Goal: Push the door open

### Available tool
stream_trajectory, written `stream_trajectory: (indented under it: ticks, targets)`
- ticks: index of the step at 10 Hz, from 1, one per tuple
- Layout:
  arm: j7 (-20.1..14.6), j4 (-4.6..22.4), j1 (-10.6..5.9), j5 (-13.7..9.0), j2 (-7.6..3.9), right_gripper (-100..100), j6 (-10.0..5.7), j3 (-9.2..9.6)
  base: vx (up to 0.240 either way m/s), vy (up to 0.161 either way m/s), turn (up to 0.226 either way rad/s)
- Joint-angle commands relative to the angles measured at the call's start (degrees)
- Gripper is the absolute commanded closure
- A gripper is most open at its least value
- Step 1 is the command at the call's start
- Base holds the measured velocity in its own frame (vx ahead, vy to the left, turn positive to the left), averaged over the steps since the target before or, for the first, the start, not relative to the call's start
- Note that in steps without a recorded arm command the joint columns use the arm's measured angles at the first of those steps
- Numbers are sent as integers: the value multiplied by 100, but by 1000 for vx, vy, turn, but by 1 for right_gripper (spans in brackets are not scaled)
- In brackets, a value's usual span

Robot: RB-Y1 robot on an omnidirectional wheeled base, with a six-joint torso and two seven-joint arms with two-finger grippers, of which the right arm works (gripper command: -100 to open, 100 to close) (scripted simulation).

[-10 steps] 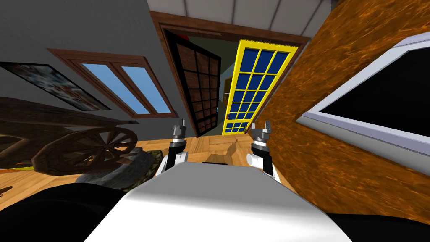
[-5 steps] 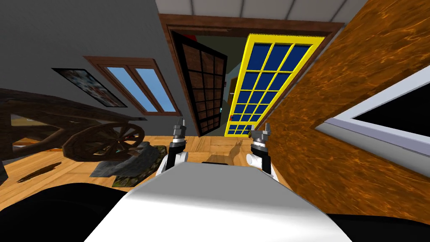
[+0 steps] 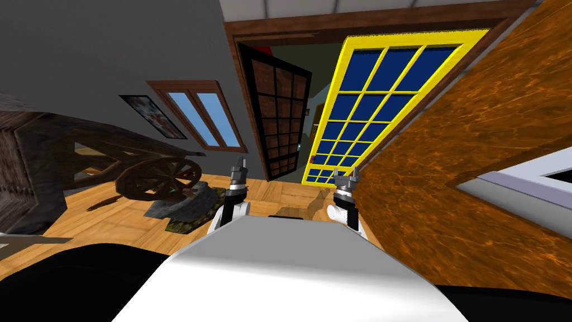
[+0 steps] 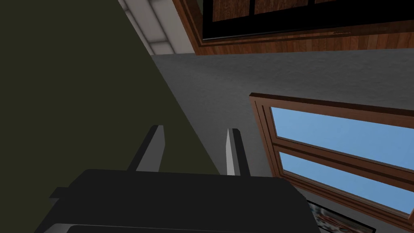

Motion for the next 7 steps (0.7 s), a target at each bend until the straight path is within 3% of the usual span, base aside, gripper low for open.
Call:
stream_trajectory:
  ticks: [1,7]
  targets:
    - [-100,213,-74,-128,-8,-100,-102,-12,61,-110,196]
    - [-529,971,-268,-657,-60,-100,-473,-102,50,-92,205]
